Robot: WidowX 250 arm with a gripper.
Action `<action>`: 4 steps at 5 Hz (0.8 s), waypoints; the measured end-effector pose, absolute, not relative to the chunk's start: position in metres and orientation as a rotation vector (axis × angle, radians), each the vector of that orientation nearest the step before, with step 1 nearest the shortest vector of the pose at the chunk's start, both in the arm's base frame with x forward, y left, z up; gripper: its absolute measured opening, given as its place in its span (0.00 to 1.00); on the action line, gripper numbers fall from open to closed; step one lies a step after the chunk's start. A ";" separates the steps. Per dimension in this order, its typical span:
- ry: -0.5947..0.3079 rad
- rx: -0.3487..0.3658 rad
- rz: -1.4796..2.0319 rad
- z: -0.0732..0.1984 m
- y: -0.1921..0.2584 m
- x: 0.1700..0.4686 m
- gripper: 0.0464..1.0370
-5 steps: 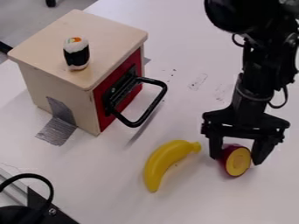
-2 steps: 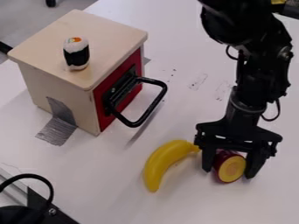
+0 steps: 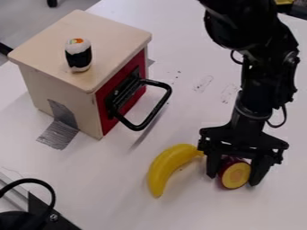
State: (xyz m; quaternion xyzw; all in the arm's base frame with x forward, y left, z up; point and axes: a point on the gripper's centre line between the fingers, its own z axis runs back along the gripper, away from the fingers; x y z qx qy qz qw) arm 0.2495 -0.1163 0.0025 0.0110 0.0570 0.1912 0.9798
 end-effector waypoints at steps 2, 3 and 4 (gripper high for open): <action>0.067 -0.027 0.142 0.033 -0.113 0.270 0.82; -0.035 -0.046 -0.032 0.058 -0.103 0.314 0.82; -0.064 -0.044 -0.118 0.058 -0.097 0.355 0.82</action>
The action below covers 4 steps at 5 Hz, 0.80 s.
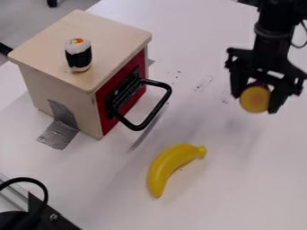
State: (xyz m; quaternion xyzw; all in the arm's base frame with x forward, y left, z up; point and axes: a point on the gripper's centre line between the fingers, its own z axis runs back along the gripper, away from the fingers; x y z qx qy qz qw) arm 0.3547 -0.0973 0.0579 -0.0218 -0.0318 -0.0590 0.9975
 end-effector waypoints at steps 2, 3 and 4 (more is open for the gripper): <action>-0.098 -0.071 -0.185 0.039 -0.067 0.427 0.82; -0.093 -0.083 -0.231 0.023 -0.058 0.451 0.82; -0.091 -0.104 -0.307 0.010 -0.063 0.461 0.82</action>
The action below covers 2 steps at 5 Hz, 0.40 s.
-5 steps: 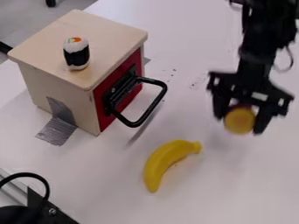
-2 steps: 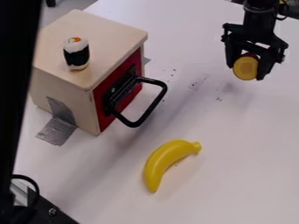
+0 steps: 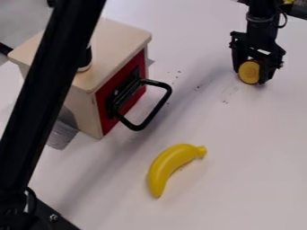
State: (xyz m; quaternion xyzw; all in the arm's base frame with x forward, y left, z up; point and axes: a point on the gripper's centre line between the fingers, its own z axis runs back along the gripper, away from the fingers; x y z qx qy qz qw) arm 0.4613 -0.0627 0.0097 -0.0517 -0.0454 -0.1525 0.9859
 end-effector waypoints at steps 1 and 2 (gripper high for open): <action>-0.106 -0.094 -0.357 0.007 -0.068 0.459 0.82; -0.092 -0.057 -0.347 0.007 -0.064 0.448 0.86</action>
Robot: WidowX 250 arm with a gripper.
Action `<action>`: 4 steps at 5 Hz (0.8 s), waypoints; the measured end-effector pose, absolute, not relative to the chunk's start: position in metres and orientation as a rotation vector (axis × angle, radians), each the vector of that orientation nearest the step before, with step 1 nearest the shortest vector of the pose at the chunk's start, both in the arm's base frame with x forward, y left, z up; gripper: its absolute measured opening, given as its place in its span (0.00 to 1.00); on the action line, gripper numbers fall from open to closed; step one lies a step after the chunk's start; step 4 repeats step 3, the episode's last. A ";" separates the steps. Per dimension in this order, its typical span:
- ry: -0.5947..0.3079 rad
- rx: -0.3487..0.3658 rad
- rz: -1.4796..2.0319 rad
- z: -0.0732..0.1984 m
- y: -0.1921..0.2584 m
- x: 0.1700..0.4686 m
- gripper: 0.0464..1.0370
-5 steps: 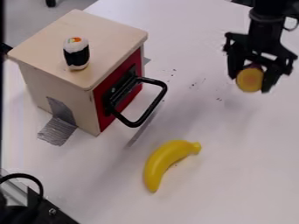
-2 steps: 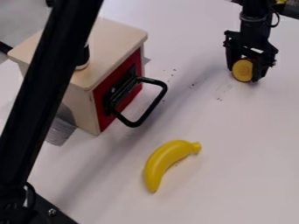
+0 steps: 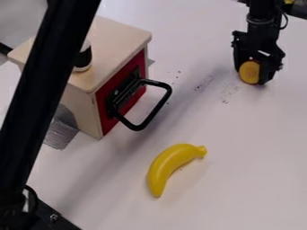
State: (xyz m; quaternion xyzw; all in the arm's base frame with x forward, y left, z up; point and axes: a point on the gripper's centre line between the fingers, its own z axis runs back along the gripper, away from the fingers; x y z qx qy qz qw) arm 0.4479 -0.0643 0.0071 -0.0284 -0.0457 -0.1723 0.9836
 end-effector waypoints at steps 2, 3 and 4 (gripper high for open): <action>-0.141 0.037 -0.310 0.058 -0.066 0.441 0.96; -0.165 0.077 -0.282 0.076 -0.066 0.428 0.96; -0.165 0.077 -0.282 0.076 -0.066 0.428 0.96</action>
